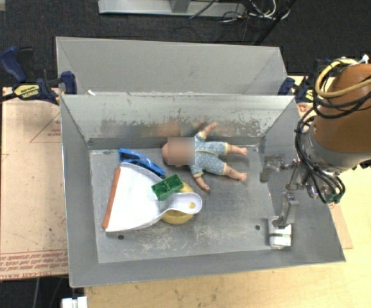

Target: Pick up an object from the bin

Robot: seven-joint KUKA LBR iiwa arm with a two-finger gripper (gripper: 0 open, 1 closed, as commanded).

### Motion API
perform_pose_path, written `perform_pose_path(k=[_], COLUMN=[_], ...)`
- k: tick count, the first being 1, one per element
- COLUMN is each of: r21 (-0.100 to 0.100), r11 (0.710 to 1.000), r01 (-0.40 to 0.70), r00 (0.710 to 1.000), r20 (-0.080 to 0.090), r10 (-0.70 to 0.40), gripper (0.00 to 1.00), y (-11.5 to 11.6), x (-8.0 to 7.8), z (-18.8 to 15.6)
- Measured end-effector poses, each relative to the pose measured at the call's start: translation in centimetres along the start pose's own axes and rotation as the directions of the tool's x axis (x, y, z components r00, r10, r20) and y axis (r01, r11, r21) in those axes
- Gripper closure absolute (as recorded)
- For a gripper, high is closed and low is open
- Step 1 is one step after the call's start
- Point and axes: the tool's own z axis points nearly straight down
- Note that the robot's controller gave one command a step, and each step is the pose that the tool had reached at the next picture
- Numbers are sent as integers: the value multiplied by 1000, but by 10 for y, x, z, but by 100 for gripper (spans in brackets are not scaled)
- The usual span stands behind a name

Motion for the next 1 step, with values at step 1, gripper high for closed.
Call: perform_pose_path(k=[1], r21=[1], r11=[1000], r01=[3], r00=[1000], r20=[8], r10=[-3], gripper=[0], y=[0], x=[-1], z=[-4])
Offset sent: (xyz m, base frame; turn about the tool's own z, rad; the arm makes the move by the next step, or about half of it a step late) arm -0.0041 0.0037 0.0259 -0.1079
